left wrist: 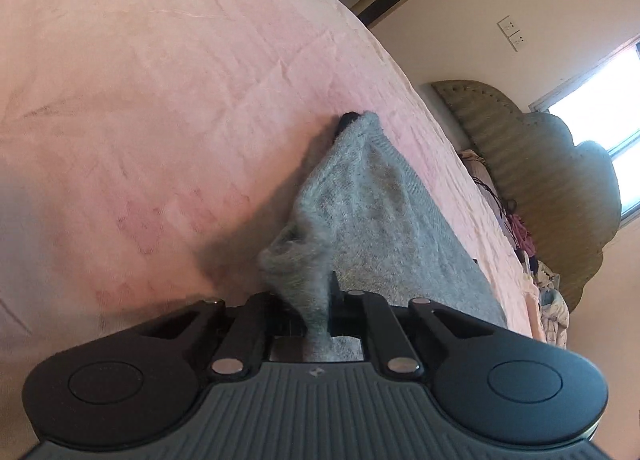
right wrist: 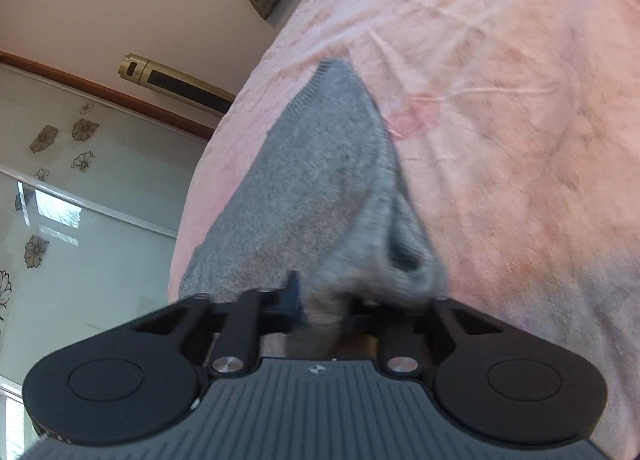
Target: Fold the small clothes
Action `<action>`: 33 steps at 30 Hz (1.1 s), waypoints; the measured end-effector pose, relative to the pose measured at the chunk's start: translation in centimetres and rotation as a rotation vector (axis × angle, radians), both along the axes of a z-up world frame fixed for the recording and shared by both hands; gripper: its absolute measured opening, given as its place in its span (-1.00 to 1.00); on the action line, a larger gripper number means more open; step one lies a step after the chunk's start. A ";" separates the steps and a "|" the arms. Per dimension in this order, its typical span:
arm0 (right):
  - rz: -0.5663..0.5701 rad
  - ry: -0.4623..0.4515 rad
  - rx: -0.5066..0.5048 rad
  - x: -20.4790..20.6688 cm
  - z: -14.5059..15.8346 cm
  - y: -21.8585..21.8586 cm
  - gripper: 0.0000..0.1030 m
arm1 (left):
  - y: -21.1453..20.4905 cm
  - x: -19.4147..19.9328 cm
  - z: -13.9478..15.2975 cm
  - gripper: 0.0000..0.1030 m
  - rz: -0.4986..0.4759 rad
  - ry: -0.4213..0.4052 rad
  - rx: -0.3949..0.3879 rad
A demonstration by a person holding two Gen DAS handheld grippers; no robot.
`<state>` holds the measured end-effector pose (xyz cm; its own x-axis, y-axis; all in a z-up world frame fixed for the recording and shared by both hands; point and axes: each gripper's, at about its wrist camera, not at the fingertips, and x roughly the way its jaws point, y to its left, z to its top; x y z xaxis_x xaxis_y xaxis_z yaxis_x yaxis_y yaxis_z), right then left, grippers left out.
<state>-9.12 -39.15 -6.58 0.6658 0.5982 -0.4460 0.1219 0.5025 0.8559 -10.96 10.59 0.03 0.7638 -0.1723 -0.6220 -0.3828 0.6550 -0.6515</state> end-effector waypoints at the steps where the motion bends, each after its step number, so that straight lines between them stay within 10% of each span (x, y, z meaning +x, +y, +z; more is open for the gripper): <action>1: -0.003 -0.003 0.023 -0.1 -0.3 -0.2 -0.76 | 0.0 -0.1 0.2 -0.89 -0.005 -0.001 0.025; 7: 0.056 -0.050 0.023 -2.0 2.0 -0.3 -0.76 | 1.9 -2.1 4.0 -0.92 -0.077 -0.104 0.096; 13: 0.081 0.029 0.028 -3.6 0.1 0.0 -0.74 | 1.5 -2.1 1.0 -0.85 -0.056 0.007 0.109; 15: 0.062 0.011 0.039 -3.6 1.1 -0.5 -0.37 | 1.2 -2.0 1.1 -0.56 -0.027 -0.014 0.077; 17: 0.011 -0.067 -0.025 -3.7 3.2 -1.1 0.50 | 1.0 -1.8 1.0 0.30 -0.016 -0.066 0.008; 19: -0.033 -0.137 -0.152 -3.1 5.8 -1.5 0.73 | -0.1 -1.3 1.6 0.44 -0.006 -0.070 0.043; 21: -0.058 -0.195 -0.243 -2.2 7.9 -1.7 0.71 | -1.7 -0.2 2.0 0.23 -0.010 -0.035 0.156; 22: -0.056 -0.213 -0.265 -1.7 8.7 -1.5 0.71 | -2.3 0.4 2.1 -0.56 -0.014 -0.007 0.205; 23: -0.038 -0.231 -0.277 -0.9 9.5 -1.2 0.71 | -2.8 1.0 2.1 -0.90 -0.021 0.021 0.239; 27: 0.145 -0.297 -0.276 3.0 11.5 2.2 0.79 | -6.8 2.4 4.2 -0.91 -0.070 -0.010 0.457; 33: 0.528 -0.199 -0.040 12.1 10.4 10.1 0.83 | -17.7 0.3 6.1 -0.91 -0.451 -0.268 0.791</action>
<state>2.99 -29.07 3.85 0.3546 0.8581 -0.3714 -0.3168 0.4840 0.8157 -10.71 -7.13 6.14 0.8624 -0.0893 -0.4983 0.1116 0.9936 0.0149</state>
